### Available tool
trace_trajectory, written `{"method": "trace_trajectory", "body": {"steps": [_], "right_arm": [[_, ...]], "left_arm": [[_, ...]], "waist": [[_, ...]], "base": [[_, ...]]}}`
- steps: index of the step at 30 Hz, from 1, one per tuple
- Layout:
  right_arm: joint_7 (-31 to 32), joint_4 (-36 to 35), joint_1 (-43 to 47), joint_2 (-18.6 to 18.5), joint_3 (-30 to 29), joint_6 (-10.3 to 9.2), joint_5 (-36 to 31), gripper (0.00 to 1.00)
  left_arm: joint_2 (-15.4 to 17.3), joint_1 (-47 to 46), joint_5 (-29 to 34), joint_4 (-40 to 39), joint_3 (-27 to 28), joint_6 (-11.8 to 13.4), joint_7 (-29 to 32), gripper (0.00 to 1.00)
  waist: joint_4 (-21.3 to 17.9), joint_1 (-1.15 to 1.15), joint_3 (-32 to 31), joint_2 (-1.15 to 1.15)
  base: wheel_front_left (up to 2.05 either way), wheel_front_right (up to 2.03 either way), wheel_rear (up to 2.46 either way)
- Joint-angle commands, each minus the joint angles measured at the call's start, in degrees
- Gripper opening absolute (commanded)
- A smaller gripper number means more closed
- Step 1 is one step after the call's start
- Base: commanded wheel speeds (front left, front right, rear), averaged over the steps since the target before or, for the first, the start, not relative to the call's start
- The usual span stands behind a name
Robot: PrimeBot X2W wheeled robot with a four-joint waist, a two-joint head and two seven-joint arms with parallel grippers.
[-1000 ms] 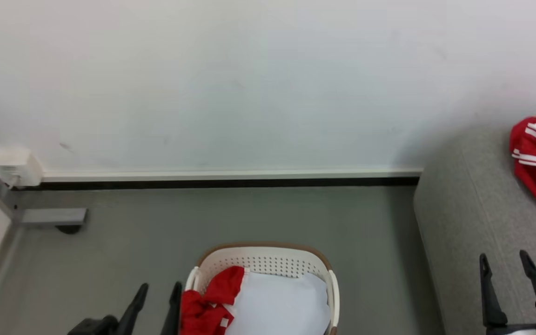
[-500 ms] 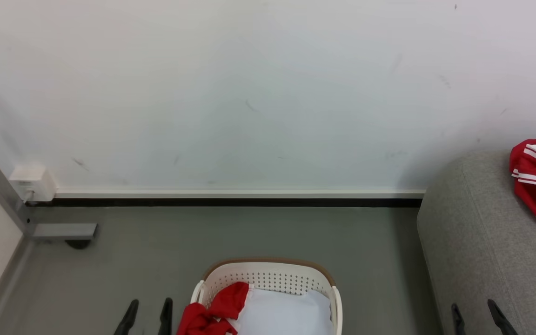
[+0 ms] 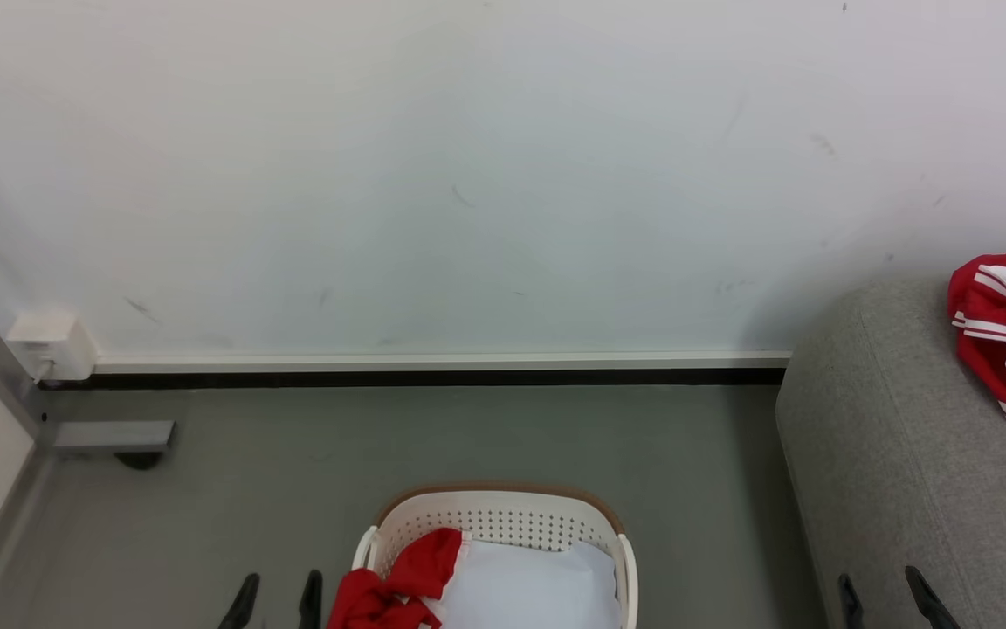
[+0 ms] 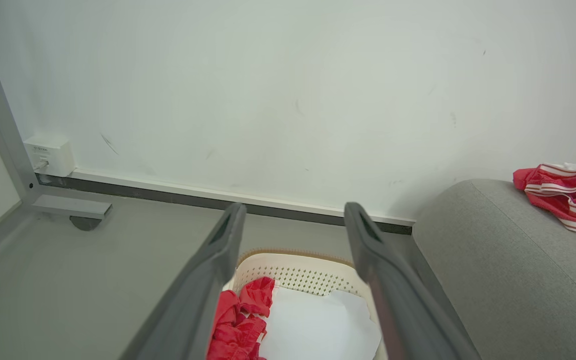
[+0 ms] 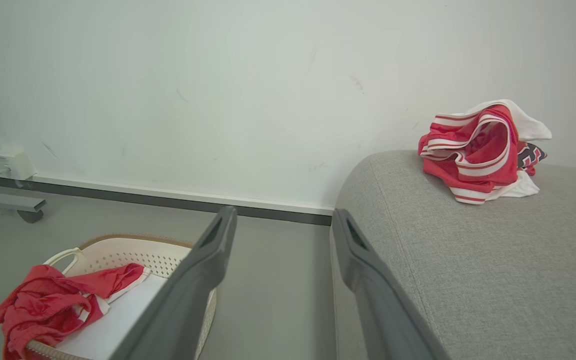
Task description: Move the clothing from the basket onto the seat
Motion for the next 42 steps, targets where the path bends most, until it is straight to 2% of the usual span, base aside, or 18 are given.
{"method": "trace_trajectory", "body": {"steps": [1,9,18,32,42], "right_arm": [[-0.16,0.19,-0.43,-0.10,-0.07,-0.15,0.41,1.00],[-0.17,0.05,-0.98,-0.10,0.07,-0.15,0.67,1.00],[-0.16,-0.90,-2.77,-0.10,1.33,-0.15,0.88,1.00],[-0.09,-4.19,-12.37,-0.05,2.45,-0.15,3.03,1.00],[-0.09,-5.89,-18.59,-0.05,4.30,-0.15,6.17,1.00]], "left_arm": [[-0.32,0.11,1.14,0.39,0.35,-0.35,-0.03,1.00],[-1.00,-0.17,2.22,1.38,0.76,-1.04,-0.03,1.00],[0.75,-6.22,4.93,7.85,-1.71,-1.40,1.87,1.00],[4.82,-26.33,11.25,20.91,-11.89,-1.79,16.81,1.00],[8.84,-37.12,14.54,30.97,-19.03,-1.87,23.51,1.00]], "waist": [[-0.08,0.00,-0.03,0.00],[-0.70,0.00,0.36,0.00],[-2.83,0.00,3.77,0.00],[-7.20,0.00,22.13,0.00],[-11.34,0.00,32.83,0.00]], "base": [[0.00,0.00,0.00],[0.00,0.00,0.00],[0.00,0.00,0.00],[0.00,0.00,0.00],[0.00,0.00,0.00]]}}
